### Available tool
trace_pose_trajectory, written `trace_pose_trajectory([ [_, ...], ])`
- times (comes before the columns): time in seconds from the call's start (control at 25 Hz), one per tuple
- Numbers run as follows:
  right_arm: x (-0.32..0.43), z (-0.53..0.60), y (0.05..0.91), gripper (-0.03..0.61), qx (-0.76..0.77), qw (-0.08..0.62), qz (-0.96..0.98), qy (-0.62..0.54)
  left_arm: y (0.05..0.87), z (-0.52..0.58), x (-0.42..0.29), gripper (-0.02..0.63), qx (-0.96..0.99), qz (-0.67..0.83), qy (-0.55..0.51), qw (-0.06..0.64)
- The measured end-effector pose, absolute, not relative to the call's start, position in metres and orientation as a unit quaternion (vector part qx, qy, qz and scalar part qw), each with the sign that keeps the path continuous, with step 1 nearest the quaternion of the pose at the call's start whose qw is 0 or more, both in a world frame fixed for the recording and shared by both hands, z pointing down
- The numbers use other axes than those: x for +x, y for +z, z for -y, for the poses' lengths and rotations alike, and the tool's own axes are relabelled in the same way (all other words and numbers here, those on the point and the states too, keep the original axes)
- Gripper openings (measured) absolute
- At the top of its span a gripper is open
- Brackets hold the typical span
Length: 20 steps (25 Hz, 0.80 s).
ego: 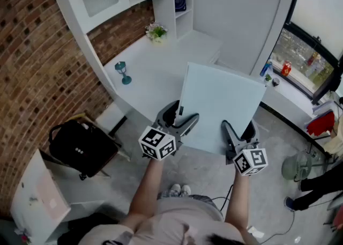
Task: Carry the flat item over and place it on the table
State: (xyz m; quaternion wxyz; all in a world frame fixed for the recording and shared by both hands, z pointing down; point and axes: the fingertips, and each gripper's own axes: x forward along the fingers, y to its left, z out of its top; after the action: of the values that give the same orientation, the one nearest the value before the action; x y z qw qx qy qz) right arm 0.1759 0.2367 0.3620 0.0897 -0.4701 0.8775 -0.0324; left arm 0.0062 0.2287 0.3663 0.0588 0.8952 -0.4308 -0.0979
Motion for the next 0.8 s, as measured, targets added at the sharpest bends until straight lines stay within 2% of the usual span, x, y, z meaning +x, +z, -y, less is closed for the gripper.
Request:
trace_pose_trajectory([
  [0.8, 0.1666, -0.2343, 0.3675, 0.431, -0.473, 0.086, -0.876, -0.033, 0.3737, -0.2241, -0.0028, 0.342, 0.896, 0.428, -0.097, 0.067],
])
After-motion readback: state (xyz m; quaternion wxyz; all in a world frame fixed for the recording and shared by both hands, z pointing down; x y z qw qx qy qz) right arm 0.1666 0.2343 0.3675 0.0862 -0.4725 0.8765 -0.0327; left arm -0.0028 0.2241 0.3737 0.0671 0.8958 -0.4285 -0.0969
